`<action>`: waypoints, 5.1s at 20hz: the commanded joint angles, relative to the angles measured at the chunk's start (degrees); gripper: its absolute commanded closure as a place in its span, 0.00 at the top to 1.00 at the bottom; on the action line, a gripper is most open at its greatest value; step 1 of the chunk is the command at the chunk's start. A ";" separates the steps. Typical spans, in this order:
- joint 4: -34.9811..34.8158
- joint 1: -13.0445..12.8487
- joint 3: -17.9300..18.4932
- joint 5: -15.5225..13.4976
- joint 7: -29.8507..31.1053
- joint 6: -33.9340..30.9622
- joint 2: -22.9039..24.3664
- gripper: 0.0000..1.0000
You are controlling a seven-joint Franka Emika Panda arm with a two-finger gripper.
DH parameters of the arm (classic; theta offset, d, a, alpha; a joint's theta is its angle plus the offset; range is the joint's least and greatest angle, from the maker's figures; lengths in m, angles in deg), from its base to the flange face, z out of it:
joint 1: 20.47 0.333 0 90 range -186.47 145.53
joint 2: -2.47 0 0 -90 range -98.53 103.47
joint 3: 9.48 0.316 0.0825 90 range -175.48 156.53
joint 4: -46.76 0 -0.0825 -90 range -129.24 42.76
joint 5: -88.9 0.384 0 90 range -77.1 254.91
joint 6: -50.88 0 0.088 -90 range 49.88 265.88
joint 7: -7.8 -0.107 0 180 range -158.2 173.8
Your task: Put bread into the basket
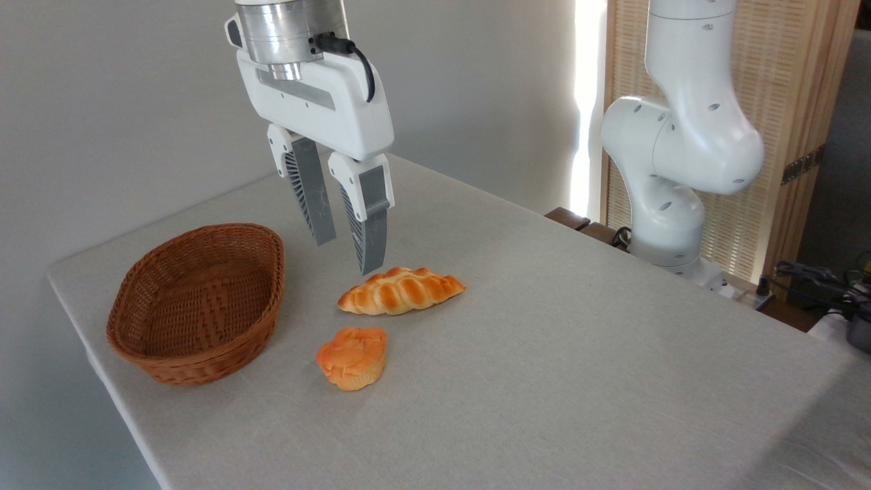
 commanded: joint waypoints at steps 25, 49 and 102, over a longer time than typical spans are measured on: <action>-5.27 -1.51 -1.67 -0.62 -5.19 1.89 -0.45 1.00; -18.11 -3.36 -6.15 5.70 -8.53 21.24 -6.16 1.00; -6.52 -3.01 -10.36 10.54 -11.08 17.90 -5.63 0.10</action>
